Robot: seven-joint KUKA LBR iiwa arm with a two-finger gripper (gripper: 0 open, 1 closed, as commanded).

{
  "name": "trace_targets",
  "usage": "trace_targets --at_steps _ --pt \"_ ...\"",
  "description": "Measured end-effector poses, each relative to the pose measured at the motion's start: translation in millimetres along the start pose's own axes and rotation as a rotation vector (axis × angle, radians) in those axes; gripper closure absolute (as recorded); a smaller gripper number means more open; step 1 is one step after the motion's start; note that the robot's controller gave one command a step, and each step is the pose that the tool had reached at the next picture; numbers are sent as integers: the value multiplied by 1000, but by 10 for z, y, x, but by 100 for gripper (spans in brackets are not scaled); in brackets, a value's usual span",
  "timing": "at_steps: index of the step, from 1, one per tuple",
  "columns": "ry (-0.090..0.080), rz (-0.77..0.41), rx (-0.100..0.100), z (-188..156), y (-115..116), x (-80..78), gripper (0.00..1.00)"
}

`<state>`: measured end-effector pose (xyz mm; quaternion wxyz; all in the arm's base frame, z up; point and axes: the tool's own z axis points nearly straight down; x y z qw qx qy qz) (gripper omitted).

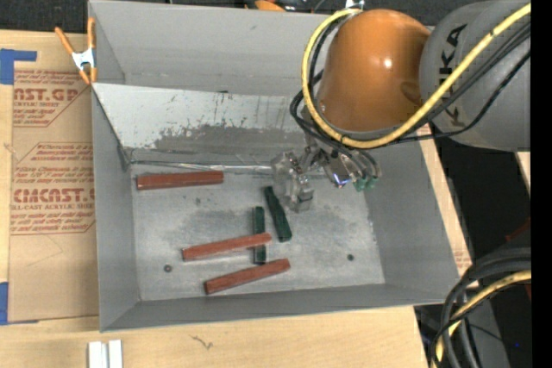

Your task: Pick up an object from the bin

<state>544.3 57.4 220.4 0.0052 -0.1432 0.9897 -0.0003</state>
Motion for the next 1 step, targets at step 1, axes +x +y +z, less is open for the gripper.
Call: trace_targets --at_steps 1 --pt "7 -1 -3 45 10 14 0"
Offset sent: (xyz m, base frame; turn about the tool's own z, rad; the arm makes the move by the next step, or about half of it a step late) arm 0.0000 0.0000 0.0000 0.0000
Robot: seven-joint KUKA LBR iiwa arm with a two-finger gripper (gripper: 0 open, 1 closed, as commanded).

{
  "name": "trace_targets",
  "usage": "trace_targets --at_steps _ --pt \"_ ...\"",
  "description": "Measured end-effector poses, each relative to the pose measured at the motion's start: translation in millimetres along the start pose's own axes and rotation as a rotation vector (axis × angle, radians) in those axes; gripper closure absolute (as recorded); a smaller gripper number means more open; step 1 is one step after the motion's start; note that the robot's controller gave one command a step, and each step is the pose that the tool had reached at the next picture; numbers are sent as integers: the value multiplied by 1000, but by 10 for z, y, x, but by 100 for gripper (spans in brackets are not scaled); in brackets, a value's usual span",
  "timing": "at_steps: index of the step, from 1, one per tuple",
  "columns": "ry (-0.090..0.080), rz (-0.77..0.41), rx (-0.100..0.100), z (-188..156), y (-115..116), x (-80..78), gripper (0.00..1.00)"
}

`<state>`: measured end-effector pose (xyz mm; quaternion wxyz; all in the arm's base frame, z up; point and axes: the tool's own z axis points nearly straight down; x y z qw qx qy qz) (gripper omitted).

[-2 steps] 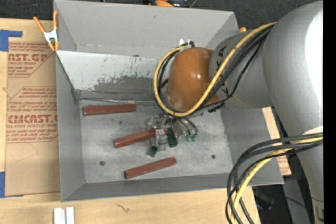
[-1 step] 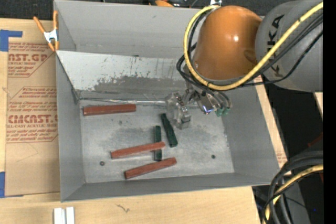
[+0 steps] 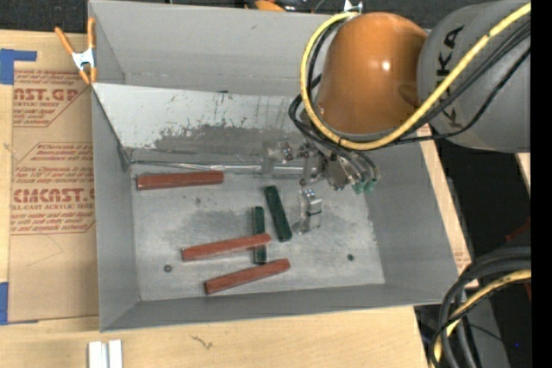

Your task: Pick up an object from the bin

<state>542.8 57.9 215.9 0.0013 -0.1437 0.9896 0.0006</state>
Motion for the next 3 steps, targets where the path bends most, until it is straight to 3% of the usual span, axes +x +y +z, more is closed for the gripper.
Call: trace_targets --at_steps 1,2,3 --pt "11 -55 -4 955 760 281 0" --pt "8 -168 0 1480 866 64 0" --pt "-1 -165 0 1452 862 44 100"
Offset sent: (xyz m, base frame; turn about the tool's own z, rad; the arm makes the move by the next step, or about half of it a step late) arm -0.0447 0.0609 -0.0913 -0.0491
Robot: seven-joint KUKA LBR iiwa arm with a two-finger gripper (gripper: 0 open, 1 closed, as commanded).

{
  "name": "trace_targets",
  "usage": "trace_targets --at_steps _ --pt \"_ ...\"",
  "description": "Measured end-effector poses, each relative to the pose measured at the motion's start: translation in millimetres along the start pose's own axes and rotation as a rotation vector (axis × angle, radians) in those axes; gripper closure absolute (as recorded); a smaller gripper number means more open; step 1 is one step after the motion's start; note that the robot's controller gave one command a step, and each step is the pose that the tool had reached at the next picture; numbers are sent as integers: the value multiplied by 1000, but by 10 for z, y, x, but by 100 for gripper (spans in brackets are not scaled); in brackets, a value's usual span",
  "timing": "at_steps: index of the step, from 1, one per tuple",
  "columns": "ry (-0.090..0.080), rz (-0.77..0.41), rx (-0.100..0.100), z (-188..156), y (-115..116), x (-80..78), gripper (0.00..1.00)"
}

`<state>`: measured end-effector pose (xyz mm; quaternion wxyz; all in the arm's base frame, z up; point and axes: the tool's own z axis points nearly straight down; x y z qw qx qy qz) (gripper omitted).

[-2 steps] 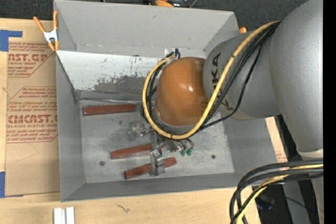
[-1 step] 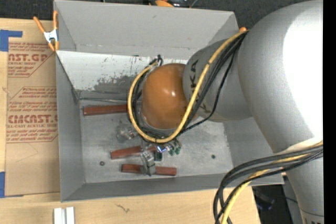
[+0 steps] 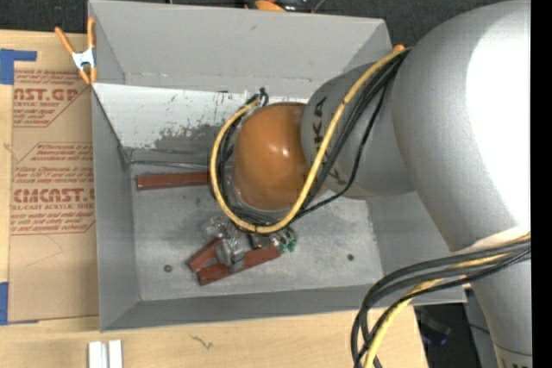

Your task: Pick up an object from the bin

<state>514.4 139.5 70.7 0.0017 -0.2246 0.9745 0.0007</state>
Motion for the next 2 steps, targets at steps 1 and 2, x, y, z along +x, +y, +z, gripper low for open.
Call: trace_targets --at_steps 1,2 --pt "-5 -9 3 -1268 -196 107 100" --pt "-6 -147 4 -1860 -517 -317 100"
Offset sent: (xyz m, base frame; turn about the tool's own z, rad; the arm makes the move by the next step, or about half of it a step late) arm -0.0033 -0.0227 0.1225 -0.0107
